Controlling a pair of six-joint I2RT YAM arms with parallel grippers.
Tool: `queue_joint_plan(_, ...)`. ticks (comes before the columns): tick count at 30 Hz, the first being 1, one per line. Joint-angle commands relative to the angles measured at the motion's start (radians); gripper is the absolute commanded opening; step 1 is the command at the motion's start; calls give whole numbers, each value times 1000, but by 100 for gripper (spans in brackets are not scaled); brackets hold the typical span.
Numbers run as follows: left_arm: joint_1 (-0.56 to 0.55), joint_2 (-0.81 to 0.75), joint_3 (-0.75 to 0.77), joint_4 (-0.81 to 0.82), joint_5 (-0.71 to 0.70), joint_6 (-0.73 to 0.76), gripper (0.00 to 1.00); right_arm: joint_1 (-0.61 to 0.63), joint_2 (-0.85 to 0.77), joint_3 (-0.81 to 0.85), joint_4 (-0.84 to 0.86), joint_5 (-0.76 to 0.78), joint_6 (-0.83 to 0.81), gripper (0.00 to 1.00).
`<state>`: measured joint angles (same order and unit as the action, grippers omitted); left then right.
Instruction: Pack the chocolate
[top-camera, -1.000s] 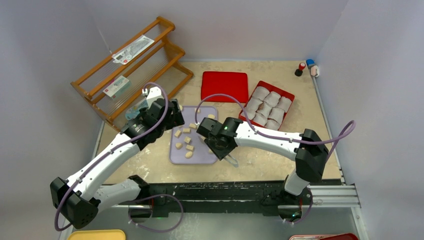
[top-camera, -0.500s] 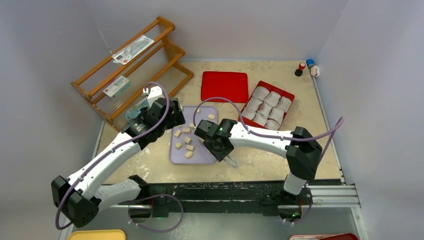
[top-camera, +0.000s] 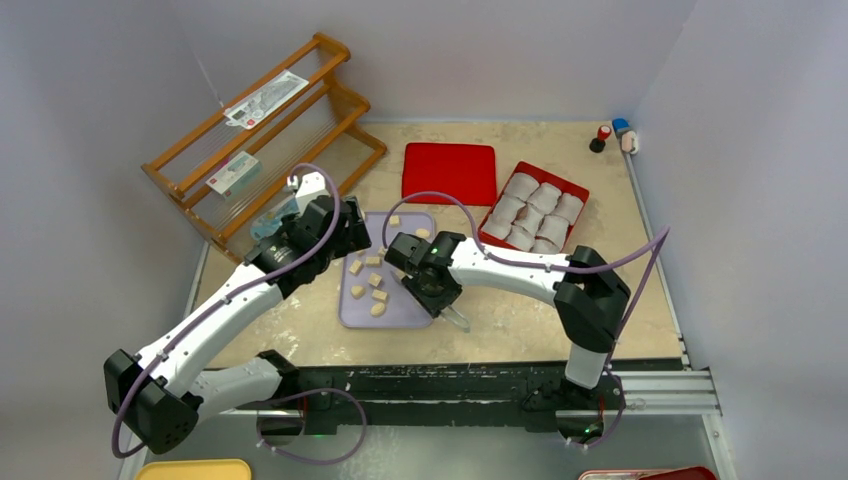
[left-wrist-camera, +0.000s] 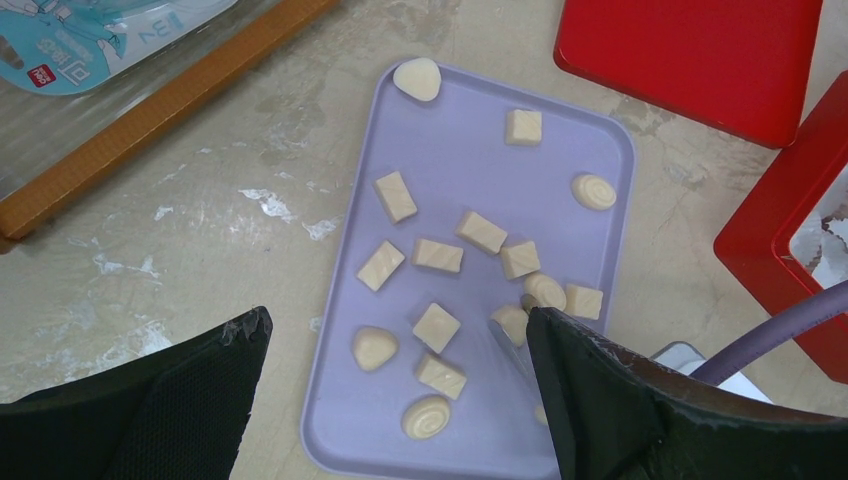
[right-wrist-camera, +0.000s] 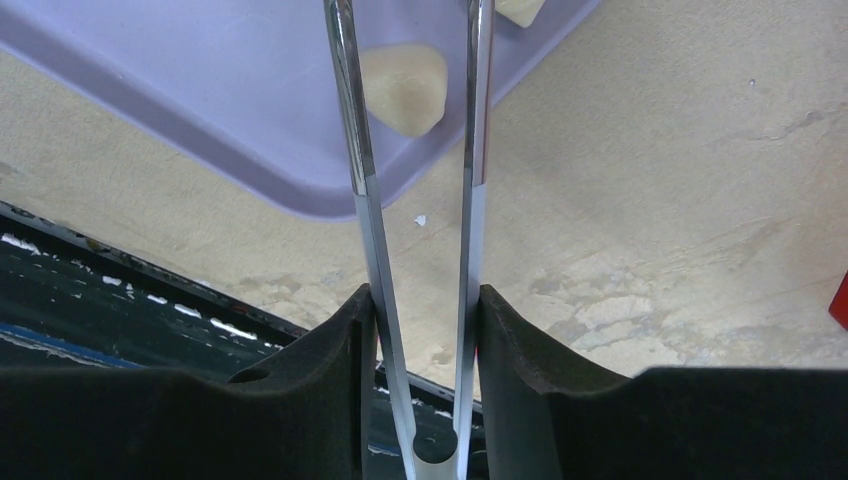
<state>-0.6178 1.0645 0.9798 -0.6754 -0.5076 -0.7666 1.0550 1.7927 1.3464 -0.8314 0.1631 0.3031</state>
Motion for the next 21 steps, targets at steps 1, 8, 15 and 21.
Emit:
queue_joint_plan(1,-5,5,14,16,-22,3,99,-10,9,46,-3,-15,-25,40)
queue_joint_plan(8,-5,-1,10,11,-33,3,99,-22,19,44,2,-31,-29,39)
queue_joint_plan(15,-5,-6,10,8,-35,3,99,-24,10,36,-3,-42,-25,15)
queue_joint_plan(21,-4,-19,17,-4,-46,10,99,-24,-7,31,-4,-39,-23,0)
